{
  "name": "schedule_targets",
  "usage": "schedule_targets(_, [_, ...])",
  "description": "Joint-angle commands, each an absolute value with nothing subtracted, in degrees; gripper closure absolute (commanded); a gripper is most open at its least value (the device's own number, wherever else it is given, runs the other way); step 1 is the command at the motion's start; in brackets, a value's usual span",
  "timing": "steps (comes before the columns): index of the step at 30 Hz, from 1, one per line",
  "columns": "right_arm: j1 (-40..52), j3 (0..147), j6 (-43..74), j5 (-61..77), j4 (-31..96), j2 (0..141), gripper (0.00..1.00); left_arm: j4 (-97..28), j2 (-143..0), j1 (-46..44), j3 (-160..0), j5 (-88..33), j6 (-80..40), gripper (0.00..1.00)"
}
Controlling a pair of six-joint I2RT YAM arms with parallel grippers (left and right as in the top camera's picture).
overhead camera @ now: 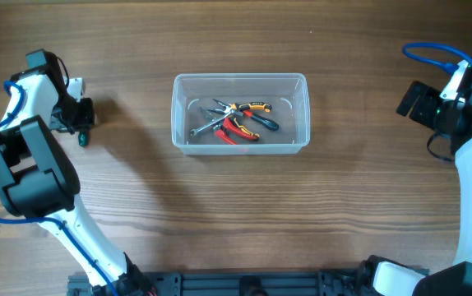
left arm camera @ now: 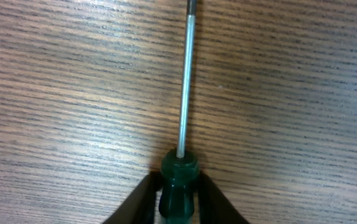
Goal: Pack container
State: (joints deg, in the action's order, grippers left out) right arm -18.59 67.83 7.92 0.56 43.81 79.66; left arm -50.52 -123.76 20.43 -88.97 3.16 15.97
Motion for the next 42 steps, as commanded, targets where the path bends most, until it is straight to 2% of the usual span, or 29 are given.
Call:
schedule_targets(1, [-18.6,67.9,9.0,-0.4,43.7,79.4,0.00,-49.7,-125.7,21.0,-89.1,3.9,15.6,0.84])
schedule_targets(8, [-18.6,67.9,9.0,-0.4,43.7,79.4,0.00,-49.8,-125.7,21.0,-91.5,3.8,14.0,0.96])
schedule_targets(17, [-18.6,67.9,9.0,-0.4,43.7,79.4,0.00,-57.1,-123.8,19.9,-106.5,-9.2,12.8,0.96])
schedule_targets(23, [-18.6,67.9,9.0,-0.4,43.7,79.4,0.00,-61.5,-118.7,15.5,-114.9,-22.2,12.9,0.96])
schedule_targets(28, [-18.6,67.9,9.0,-0.4,43.7,79.4,0.00,-61.5,-111.9,6.9,-115.9,-29.6,15.0,0.96])
schedule_targets(35, [-18.6,67.9,9.0,-0.4,43.7,79.4,0.00,-62.0,-108.3,-12.6,-115.9,-26.9,19.4,0.96])
schedule_targets(42, [-18.6,67.9,9.0,-0.4,43.7,79.4,0.00,-66.6,-111.9,-24.1,-115.8,-22.0,23.8,0.96])
